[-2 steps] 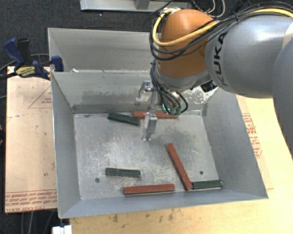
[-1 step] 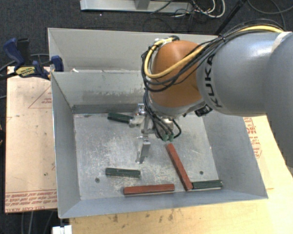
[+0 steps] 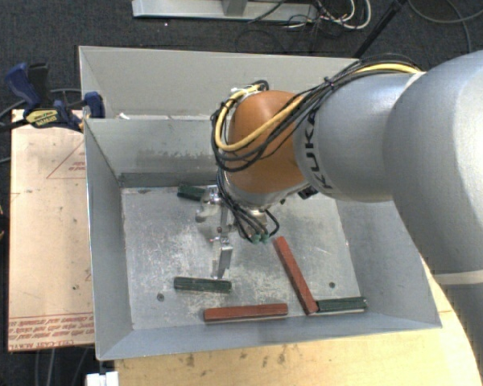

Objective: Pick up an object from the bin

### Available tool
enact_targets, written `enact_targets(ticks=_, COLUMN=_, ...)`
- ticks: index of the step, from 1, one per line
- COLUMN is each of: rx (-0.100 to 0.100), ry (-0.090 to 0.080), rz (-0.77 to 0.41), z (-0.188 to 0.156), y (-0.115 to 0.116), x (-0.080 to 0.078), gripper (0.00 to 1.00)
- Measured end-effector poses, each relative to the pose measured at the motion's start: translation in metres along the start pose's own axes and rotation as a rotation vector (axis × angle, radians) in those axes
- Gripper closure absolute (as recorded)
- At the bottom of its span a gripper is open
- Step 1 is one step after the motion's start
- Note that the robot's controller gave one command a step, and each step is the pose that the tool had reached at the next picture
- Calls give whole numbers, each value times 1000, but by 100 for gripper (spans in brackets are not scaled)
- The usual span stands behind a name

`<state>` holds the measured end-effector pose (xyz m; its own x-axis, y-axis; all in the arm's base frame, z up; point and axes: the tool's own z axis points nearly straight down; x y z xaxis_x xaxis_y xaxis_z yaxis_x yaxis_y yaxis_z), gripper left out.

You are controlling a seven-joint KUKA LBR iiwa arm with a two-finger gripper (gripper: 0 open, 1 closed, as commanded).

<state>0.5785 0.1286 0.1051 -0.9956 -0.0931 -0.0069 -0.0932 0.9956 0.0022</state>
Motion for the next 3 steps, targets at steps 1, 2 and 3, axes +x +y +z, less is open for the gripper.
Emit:
enact_targets(ticks=1, rx=-1, ry=4, rz=-51, z=26, y=22, x=62, gripper=100)
enact_targets(ticks=2, rx=-1, ry=4, rz=-50, z=26, y=22, x=62, gripper=100)
enact_targets(ticks=3, rx=-2, ry=4, rz=-50, z=26, y=21, x=62, gripper=100)
